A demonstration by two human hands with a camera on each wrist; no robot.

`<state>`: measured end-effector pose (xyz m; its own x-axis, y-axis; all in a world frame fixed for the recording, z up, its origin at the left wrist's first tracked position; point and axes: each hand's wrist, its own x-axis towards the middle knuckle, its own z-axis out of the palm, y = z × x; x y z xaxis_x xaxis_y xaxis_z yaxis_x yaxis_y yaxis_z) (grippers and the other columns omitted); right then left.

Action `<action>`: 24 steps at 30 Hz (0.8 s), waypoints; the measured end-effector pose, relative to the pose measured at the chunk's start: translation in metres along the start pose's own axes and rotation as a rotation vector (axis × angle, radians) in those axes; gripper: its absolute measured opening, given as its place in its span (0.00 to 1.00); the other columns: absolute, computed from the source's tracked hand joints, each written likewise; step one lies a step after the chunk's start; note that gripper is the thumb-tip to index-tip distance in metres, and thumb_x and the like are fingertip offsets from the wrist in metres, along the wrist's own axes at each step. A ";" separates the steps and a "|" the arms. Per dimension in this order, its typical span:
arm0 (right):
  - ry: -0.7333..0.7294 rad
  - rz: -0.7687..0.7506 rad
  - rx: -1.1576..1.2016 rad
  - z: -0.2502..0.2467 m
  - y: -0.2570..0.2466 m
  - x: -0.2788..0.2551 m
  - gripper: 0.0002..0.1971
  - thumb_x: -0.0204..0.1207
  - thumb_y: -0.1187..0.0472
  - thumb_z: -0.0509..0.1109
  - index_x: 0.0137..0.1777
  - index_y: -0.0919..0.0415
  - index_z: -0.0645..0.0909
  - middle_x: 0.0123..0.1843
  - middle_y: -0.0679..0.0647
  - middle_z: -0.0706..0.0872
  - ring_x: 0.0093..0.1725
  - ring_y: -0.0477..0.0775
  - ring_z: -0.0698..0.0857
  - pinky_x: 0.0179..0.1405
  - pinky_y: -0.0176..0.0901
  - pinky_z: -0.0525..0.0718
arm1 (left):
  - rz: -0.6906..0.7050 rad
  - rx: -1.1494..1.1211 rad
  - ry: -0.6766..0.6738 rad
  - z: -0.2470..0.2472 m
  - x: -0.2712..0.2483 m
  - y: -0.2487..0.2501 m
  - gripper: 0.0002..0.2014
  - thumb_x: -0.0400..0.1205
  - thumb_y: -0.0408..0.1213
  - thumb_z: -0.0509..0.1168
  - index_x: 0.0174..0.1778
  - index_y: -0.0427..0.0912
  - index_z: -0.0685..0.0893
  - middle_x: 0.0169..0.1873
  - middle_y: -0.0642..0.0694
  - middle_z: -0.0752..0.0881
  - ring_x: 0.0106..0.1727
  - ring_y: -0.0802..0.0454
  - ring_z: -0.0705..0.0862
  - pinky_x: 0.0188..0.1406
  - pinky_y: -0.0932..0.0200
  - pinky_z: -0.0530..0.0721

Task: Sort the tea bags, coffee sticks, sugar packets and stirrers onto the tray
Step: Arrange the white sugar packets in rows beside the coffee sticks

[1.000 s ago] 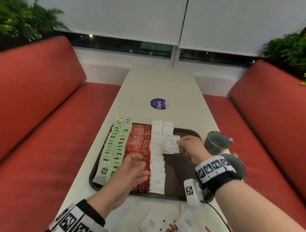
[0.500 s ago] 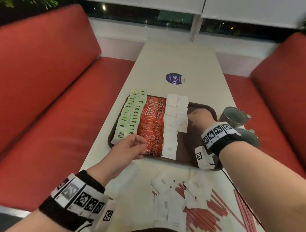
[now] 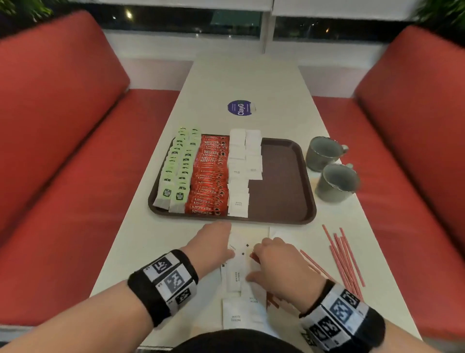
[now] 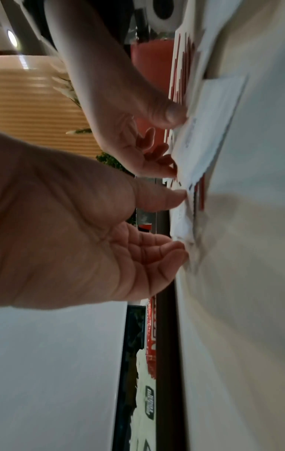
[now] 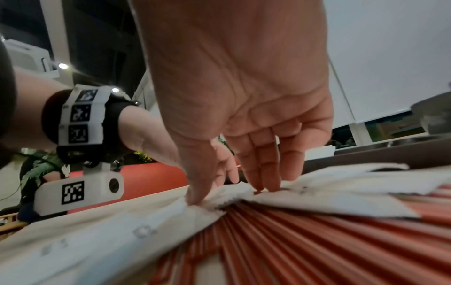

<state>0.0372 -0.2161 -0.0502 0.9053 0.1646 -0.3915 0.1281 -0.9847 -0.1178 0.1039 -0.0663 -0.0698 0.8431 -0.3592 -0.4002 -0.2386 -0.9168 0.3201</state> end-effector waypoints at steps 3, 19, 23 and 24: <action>0.016 0.012 -0.030 0.004 -0.007 0.007 0.25 0.75 0.42 0.70 0.64 0.59 0.76 0.61 0.56 0.79 0.62 0.59 0.75 0.54 0.50 0.74 | -0.028 -0.046 0.001 0.002 0.000 0.003 0.24 0.76 0.39 0.71 0.67 0.41 0.73 0.62 0.44 0.80 0.62 0.45 0.80 0.60 0.51 0.80; 0.036 0.128 0.590 -0.001 0.013 0.019 0.13 0.76 0.61 0.69 0.32 0.52 0.72 0.35 0.45 0.77 0.32 0.42 0.75 0.28 0.31 0.71 | -0.125 -0.512 0.096 -0.010 -0.017 -0.037 0.06 0.81 0.40 0.66 0.50 0.42 0.81 0.44 0.45 0.84 0.47 0.46 0.83 0.42 0.57 0.80; 0.112 0.137 0.743 -0.008 0.025 0.016 0.12 0.80 0.59 0.67 0.36 0.53 0.72 0.37 0.50 0.81 0.30 0.43 0.80 0.26 0.30 0.71 | -0.121 -0.770 0.073 -0.023 -0.025 -0.044 0.06 0.84 0.39 0.62 0.56 0.47 0.78 0.48 0.44 0.85 0.48 0.45 0.86 0.43 0.51 0.87; 0.122 0.139 0.801 -0.010 0.027 0.014 0.11 0.81 0.58 0.66 0.37 0.55 0.73 0.36 0.52 0.82 0.28 0.45 0.83 0.25 0.32 0.73 | -0.127 -0.877 0.054 -0.027 -0.028 -0.044 0.08 0.85 0.37 0.61 0.59 0.49 0.77 0.50 0.45 0.85 0.48 0.46 0.87 0.41 0.53 0.89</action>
<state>0.0579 -0.2412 -0.0500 0.9353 -0.0087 -0.3537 -0.2743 -0.6491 -0.7095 0.1036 -0.0116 -0.0495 0.8648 -0.2350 -0.4438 0.2950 -0.4774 0.8277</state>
